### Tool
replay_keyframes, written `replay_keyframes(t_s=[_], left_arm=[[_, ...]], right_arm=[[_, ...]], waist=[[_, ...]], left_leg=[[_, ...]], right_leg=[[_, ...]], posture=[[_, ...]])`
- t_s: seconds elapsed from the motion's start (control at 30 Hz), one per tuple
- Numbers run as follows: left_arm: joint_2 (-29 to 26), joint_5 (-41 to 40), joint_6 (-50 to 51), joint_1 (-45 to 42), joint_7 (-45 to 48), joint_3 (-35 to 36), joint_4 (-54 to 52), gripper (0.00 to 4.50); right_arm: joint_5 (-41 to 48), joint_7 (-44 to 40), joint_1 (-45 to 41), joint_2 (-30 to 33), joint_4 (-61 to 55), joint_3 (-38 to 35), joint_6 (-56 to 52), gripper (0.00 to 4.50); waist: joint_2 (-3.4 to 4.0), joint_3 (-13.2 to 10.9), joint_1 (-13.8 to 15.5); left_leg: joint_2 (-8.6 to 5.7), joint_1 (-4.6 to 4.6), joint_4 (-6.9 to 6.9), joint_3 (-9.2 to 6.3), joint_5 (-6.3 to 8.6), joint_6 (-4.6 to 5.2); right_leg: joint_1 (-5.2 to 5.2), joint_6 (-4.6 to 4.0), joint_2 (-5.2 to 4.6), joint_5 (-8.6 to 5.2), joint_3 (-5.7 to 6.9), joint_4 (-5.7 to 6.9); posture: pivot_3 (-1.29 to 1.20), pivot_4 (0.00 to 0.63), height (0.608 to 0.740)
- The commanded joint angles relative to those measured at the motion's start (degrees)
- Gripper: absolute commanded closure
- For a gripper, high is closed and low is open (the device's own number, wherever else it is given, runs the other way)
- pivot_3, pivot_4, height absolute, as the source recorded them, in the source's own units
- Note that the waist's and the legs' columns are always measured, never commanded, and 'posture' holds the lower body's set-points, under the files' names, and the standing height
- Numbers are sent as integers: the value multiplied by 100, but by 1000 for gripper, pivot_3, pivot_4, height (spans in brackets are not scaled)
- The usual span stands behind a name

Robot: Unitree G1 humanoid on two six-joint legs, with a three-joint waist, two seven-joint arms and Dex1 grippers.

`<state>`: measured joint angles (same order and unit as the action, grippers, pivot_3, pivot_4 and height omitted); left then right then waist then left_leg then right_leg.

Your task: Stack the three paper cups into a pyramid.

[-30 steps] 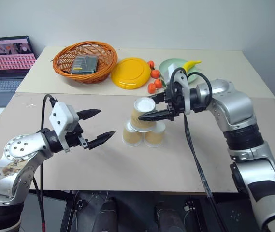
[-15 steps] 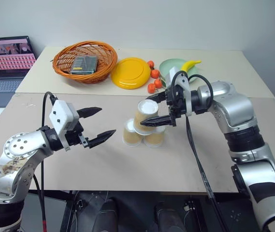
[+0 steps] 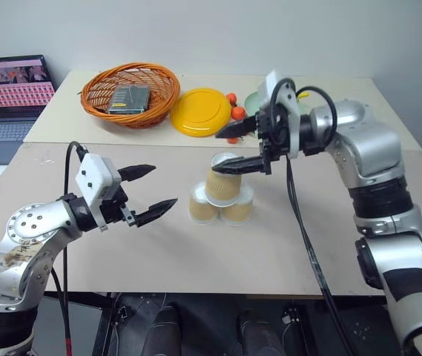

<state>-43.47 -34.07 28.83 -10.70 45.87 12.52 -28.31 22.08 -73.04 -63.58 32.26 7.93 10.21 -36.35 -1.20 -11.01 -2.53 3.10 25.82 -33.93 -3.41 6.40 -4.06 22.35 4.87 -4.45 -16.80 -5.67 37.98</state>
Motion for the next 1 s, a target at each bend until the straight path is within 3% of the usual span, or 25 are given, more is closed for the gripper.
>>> replay_keyframes(t_s=[0.03, 0.2, 0.4, 0.5, 0.63, 0.83, 1.0], left_arm=[[20, -4, -117, -117, 12, 17, -10, 0], [84, -65, -89, -227, -10, 9, 40, 0], [119, -846, 610, -634, -363, 505, 248, 0], [52, -1050, 969, -883, -606, 638, 408, 0], [21, -988, 1222, -1093, -904, 568, 387, 0], [62, -516, 963, -1103, -737, -4, 504, 0], [161, -72, 584, -1140, -600, -407, 714, 0]], right_arm=[[227, -22, -354, 123, -222, -303, -158, 92], [278, -67, -820, 442, 80, -561, -114, 92], [-212, -473, -918, 1715, 1108, -857, 709, 92], [-168, -800, -67, 2392, 1060, -1143, 939, 92], [-65, -466, 1449, 2768, 618, -1821, 1072, 92], [293, 470, 3174, 2474, -577, -2825, 821, 92], [284, 1106, 3978, 2166, -1215, -3030, 839, 92]], waist=[[0, 0, -1], [0, 0, 1], [-10, -1, 101], [-14, 1, 113], [-15, 1, 89], [4, -7, -29], [-1, -4, -1]], left_leg=[[0, 0, 0, 0, 0, 0], [0, 0, 0, 0, 0, 0], [-1, 7, -1, -3, 0, 0], [-1, 7, 5, -2, 1, 0], [-2, 7, 7, 2, 2, 2], [-4, 0, 6, 4, 1, 2], [-4, -16, -4, 3, 1, 1]], right_leg=[[0, 0, 0, 0, 0, 0], [2, 0, 0, 0, 0, 0], [-2, 1, -4, 0, 11, -16], [-3, 0, -4, -1, 11, -26], [-3, 1, -6, -1, 4, -28], [2, 1, -4, -1, -4, 1], [-18, 3, -3, -2, -3, -1]], posture=[[0, 150, 732], [0, 150, 732], [0, 150, 732], [0, 150, 732], [0, 150, 732], [0, 150, 732], [0, 150, 732]])
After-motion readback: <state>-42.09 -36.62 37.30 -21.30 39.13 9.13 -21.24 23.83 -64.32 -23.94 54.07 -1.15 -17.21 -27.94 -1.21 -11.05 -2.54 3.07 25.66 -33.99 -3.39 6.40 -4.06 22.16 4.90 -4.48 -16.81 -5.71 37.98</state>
